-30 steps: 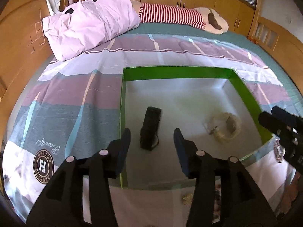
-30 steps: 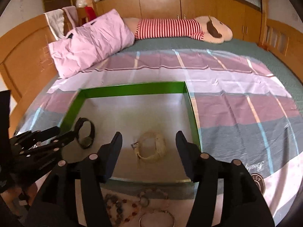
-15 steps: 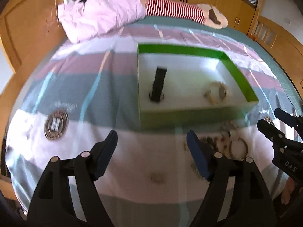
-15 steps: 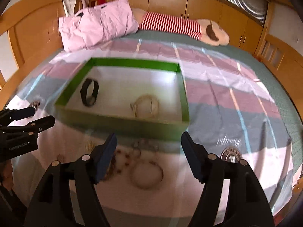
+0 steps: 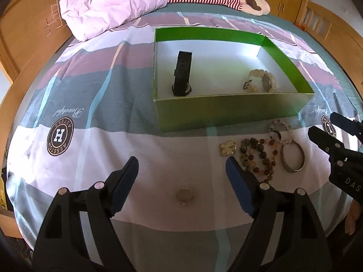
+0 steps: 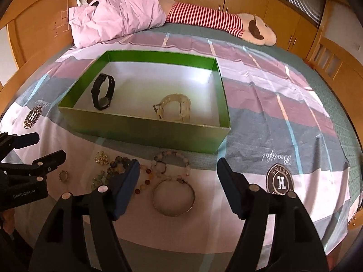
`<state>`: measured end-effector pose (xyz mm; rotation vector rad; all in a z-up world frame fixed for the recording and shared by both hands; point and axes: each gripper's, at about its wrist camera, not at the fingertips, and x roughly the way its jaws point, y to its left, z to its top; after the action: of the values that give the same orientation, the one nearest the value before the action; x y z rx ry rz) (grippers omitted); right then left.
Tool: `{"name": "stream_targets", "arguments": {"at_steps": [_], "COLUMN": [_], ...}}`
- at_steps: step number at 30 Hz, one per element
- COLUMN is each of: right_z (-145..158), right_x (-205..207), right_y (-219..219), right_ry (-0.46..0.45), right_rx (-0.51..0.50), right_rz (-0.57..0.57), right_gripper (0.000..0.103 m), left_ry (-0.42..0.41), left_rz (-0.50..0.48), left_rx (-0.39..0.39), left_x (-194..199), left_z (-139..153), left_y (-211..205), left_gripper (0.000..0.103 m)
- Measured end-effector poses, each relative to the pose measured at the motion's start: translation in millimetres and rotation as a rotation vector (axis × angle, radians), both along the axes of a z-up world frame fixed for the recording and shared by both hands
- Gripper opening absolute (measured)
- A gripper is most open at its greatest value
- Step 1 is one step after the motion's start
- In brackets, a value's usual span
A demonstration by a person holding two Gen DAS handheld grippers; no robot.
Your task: Organize jewelry
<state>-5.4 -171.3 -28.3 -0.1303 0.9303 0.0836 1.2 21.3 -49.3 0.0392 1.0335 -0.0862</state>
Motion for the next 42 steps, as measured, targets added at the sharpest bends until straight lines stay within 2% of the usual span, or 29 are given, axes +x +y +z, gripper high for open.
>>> {"name": "stream_targets", "arguments": {"at_steps": [3, 7, 11, 13, 16, 17, 18, 20, 21, 23, 25, 27, 32, 37, 39, 42], "right_z": [-2, 1, -18, -31, -54, -61, -68, -73, -70, -65, -61, -56, -53, -57, -57, -54], "right_x": [4, 12, 18, 19, 21, 21, 22, 20, 18, 15, 11, 9, 13, 12, 11, 19], "right_y": [-8, -47, -69, -61, -41, -37, -33, -29, -24, -20, -16, -14, -29, -38, -37, -40], "right_ry": [0.018, 0.027, 0.140, 0.192, 0.262, 0.284, 0.307, 0.308, 0.295, 0.295, 0.297, 0.277, 0.256, 0.282, 0.285, 0.275], "right_rx": [0.001, 0.006, 0.092, 0.069, 0.012, 0.006, 0.004, 0.009, 0.005, 0.056, 0.109, 0.112, 0.038, 0.045, 0.053, 0.044], "right_rz": [-0.016, -0.123, -0.155, -0.124, -0.074, -0.066, -0.060, -0.044, -0.021, 0.017, 0.054, 0.066, -0.040, -0.091, -0.091, -0.083], "right_gripper": [0.071, 0.071, 0.071, 0.070, 0.057, 0.049, 0.037, 0.024, 0.007, 0.003, 0.003, 0.003, 0.003, 0.003, 0.005, 0.007], "left_ry": [0.010, 0.037, 0.095, 0.112, 0.113, 0.114, 0.115, 0.119, 0.121, 0.122, 0.118, 0.111, 0.086, 0.078, 0.085, 0.113], "left_rz": [0.020, 0.103, 0.168, 0.166, 0.147, 0.142, 0.139, 0.138, 0.141, 0.147, 0.142, 0.120, -0.013, -0.154, -0.188, -0.175], "left_rx": [0.013, 0.045, 0.044, 0.046, 0.051, 0.052, 0.052, 0.053, 0.051, 0.045, 0.037, 0.032, 0.025, 0.016, 0.041, 0.104], "left_x": [2, 6, 9, 9, 8, 8, 8, 8, 8, 10, 9, 9, 0, -11, -13, -12], "left_z": [0, -1, -8, -11, -12, -13, -13, -13, -14, -15, -15, -15, -16, -23, -30, -42], "left_y": [5, 26, 43, 43, 38, 37, 36, 36, 36, 37, 36, 31, -3, -41, -53, -56], "left_gripper": [0.083, 0.084, 0.084, 0.084, 0.084, 0.084, 0.084, 0.084, 0.084, 0.084, 0.084, 0.084, 0.084, 0.084, 0.084, 0.084]}}
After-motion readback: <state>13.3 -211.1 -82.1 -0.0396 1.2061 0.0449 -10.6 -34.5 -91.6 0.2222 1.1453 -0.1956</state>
